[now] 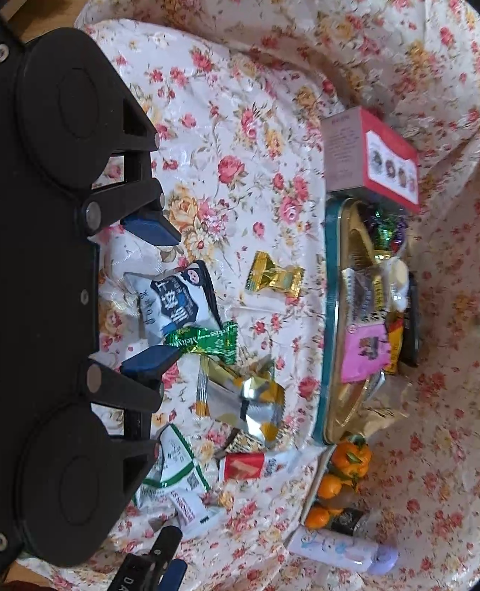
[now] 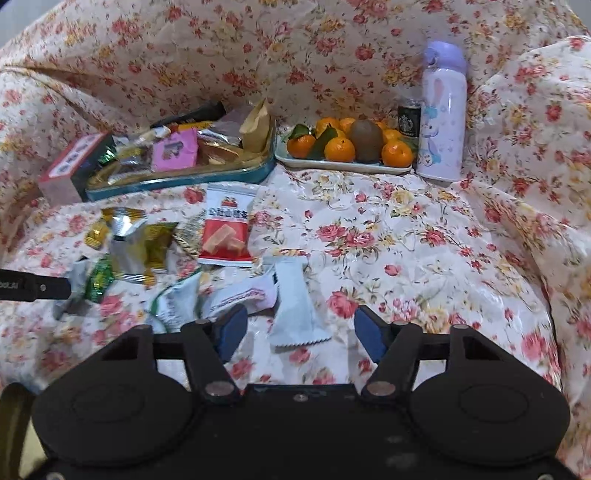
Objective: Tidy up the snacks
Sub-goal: 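Grasp the blue-and-white biscuit packet with the left tool while the right tool grasps the white wrapper bar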
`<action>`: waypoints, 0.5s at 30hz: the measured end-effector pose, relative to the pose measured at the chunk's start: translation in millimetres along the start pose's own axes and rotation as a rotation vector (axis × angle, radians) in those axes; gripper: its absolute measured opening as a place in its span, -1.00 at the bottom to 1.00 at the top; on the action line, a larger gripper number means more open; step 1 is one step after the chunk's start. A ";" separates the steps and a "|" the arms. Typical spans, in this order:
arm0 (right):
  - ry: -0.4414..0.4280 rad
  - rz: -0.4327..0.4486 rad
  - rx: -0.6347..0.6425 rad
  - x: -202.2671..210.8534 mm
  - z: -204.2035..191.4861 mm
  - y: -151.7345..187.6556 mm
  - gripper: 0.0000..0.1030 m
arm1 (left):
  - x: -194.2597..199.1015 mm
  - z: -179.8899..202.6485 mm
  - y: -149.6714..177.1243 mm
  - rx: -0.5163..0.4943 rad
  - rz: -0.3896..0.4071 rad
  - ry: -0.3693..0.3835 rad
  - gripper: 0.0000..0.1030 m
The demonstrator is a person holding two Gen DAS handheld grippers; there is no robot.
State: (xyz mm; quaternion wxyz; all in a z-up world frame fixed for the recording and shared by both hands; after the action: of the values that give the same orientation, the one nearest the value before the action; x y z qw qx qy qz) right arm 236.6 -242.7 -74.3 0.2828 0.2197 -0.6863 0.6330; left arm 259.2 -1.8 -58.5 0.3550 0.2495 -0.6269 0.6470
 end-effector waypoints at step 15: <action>-0.010 0.003 0.075 -36.8 -10.1 1.9 0.06 | -24.3 -2.2 -2.2 0.003 -0.017 -0.012 0.08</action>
State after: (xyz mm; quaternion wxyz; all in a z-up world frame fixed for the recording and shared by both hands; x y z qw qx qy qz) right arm 263.9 -234.6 -99.9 0.2702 0.2322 -0.6638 0.6576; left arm 276.3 -3.3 -75.9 0.3564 0.2592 -0.6261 0.6433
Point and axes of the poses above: each gripper's, at about its wrist camera, not at the fingertips, and x roughly against the way its jaws point, z to its right, y to its underside, the point moved 1 cm from there along -x, roughly the way its jaws point, and after that the axes turned 6 degrees about z, right-handed, at the moved point
